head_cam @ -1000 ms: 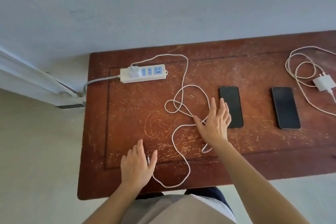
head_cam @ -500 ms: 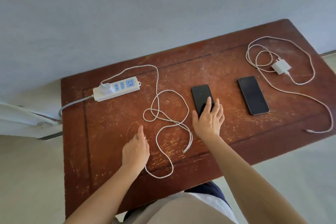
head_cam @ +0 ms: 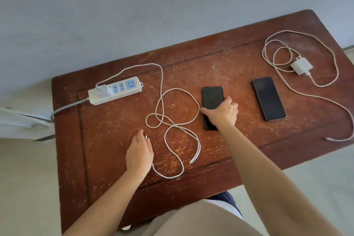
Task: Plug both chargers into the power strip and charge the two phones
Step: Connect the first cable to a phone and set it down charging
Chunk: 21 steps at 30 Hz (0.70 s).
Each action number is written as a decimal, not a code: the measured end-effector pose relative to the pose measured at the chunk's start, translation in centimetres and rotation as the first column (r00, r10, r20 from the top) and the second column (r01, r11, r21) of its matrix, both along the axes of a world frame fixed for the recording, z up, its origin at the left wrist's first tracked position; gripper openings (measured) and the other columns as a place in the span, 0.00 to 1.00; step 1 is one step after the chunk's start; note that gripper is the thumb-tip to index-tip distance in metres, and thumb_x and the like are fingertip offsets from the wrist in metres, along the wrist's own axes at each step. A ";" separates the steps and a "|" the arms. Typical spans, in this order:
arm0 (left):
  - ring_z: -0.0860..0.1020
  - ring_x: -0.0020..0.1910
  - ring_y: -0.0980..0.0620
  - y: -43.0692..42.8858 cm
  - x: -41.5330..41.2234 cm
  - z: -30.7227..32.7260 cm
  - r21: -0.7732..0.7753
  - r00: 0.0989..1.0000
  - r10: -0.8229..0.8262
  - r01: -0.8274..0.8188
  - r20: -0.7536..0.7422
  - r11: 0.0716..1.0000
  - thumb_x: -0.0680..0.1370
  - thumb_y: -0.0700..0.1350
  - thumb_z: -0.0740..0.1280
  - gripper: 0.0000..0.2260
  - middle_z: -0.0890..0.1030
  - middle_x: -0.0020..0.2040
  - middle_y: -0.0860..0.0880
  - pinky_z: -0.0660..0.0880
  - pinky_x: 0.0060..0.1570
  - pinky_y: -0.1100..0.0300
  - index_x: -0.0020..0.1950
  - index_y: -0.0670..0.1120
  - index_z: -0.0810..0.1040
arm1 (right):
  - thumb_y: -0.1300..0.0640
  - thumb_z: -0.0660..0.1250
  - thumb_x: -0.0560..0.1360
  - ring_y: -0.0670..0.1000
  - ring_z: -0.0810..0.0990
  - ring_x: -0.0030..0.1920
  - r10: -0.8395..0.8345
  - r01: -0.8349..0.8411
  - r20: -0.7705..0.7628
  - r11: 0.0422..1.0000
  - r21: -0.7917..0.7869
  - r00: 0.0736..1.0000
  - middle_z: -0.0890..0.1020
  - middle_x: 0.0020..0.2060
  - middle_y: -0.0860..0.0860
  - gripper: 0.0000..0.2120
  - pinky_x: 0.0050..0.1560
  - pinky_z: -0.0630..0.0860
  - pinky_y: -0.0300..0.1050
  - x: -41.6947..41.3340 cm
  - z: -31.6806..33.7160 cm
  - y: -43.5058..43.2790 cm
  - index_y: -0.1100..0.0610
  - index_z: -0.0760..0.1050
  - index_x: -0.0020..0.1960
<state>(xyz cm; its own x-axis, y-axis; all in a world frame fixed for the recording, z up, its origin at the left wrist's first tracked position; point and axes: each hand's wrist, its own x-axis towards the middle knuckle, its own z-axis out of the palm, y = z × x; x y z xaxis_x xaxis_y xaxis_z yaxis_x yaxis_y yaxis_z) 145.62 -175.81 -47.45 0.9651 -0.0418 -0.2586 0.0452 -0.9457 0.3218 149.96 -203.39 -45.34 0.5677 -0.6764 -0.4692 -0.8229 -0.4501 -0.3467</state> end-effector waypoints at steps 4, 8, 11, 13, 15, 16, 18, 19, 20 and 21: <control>0.81 0.60 0.39 0.3 0.2 0.2 -0.019 0.999 0.008 -0.009 -0.039 1.000 0.83 0.45 0.61 0.21 0.79 0.65 0.37 0.80 0.55 0.49 0.74 0.37 0.67 | 0.44 0.81 0.65 0.61 0.75 0.65 -0.094 0.093 0.006 0.988 0.121 0.996 0.73 0.67 0.60 0.46 0.58 0.76 0.55 0.7 0.6 0.1 0.60 0.61 0.72; 0.81 0.57 0.43 0.4 0.5 0.8 -0.156 0.985 0.113 -0.133 -0.132 0.979 0.80 0.42 0.66 0.24 0.82 0.58 0.42 0.77 0.58 0.49 0.74 0.39 0.66 | 0.45 0.81 0.65 0.61 0.78 0.61 -0.061 0.062 -0.009 0.989 0.134 0.998 0.76 0.62 0.58 0.41 0.47 0.77 0.52 1.0 0.9 0.4 0.59 0.64 0.68; 0.80 0.47 0.48 0.7 0.5 1.1 -0.225 0.970 0.153 -0.194 -0.189 0.955 0.78 0.40 0.69 0.20 0.81 0.47 0.49 0.77 0.52 0.53 0.69 0.41 0.71 | 0.44 0.81 0.64 0.60 0.79 0.57 -0.068 0.068 -0.005 0.983 0.173 0.998 0.77 0.57 0.56 0.41 0.47 0.79 0.54 0.8 1.3 0.3 0.58 0.64 0.67; 0.80 0.44 0.50 1.0 0.7 1.7 -0.282 0.958 0.198 -0.252 -0.207 0.926 0.77 0.40 0.69 0.16 0.81 0.45 0.51 0.77 0.49 0.55 0.65 0.42 0.75 | 0.45 0.83 0.61 0.58 0.80 0.53 -0.194 0.172 0.038 0.932 0.320 0.980 0.78 0.54 0.54 0.40 0.45 0.81 0.54 0.4 1.8 0.0 0.57 0.67 0.64; 0.80 0.44 0.52 1.0 1.2 2.7 -0.356 0.943 0.246 -0.314 -0.224 0.880 0.77 0.41 0.70 0.11 0.82 0.44 0.52 0.77 0.49 0.56 0.59 0.44 0.79 | 0.45 0.85 0.58 0.56 0.83 0.50 -0.441 0.300 0.088 0.729 0.615 0.893 0.82 0.53 0.53 0.39 0.46 0.83 0.53 -0.3 2.7 -0.2 0.57 0.72 0.63; 0.81 0.44 0.52 0.9 1.6 3.3 -0.408 0.930 0.270 -0.354 -0.250 0.842 0.77 0.41 0.69 0.10 0.82 0.44 0.52 0.79 0.51 0.54 0.58 0.44 0.80 | 0.44 0.84 0.58 0.55 0.84 0.50 -0.536 0.306 0.082 0.595 0.743 0.840 0.84 0.52 0.53 0.38 0.47 0.83 0.54 -0.8 3.2 -0.1 0.56 0.74 0.62; 0.85 0.42 0.50 0.7 2.5 4.6 -0.547 0.890 0.307 -0.451 -0.338 0.706 0.78 0.39 0.69 0.09 0.83 0.46 0.48 0.83 0.49 0.50 0.57 0.43 0.80 | 0.40 0.79 0.65 0.55 0.84 0.52 -0.654 0.235 0.073 0.372 0.898 0.753 0.85 0.52 0.53 0.29 0.49 0.83 0.53 -1.8 4.8 0.3 0.52 0.77 0.60; 0.86 0.41 0.49 0.6 2.9 5.5 -0.602 0.874 0.316 -0.485 -0.370 0.635 0.78 0.37 0.68 0.08 0.83 0.46 0.45 0.84 0.45 0.50 0.57 0.42 0.80 | 0.37 0.75 0.68 0.55 0.84 0.54 -0.694 0.174 0.073 0.279 0.944 0.716 0.84 0.55 0.54 0.27 0.50 0.82 0.52 -2.2 5.4 0.5 0.52 0.77 0.60; 0.86 0.40 0.48 0.4 3.4 6.3 -0.639 0.868 0.322 -0.497 -0.379 0.587 0.78 0.37 0.68 0.08 0.83 0.47 0.43 0.84 0.42 0.52 0.56 0.42 0.80 | 0.34 0.71 0.70 0.56 0.83 0.57 -0.730 0.110 0.074 0.200 0.974 0.680 0.83 0.60 0.56 0.29 0.53 0.81 0.53 -2.4 5.9 0.6 0.53 0.78 0.63; 0.86 0.39 0.48 0.2 3.9 7.1 -0.659 0.870 0.324 -0.493 -0.371 0.568 0.78 0.37 0.69 0.07 0.83 0.47 0.42 0.84 0.39 0.54 0.56 0.43 0.80 | 0.31 0.68 0.71 0.57 0.82 0.58 -0.756 0.059 0.070 0.142 0.988 0.651 0.82 0.64 0.57 0.33 0.54 0.81 0.53 -2.6 6.3 0.7 0.54 0.78 0.65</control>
<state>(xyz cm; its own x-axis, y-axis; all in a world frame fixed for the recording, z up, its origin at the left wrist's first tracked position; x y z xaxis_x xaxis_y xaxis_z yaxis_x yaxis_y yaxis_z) 149.53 -175.58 -40.38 0.8611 0.0933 -0.4998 0.5045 -0.2786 0.8172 147.41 -202.67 -38.99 0.6847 -0.2255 -0.6931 -0.3000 0.7794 -0.5500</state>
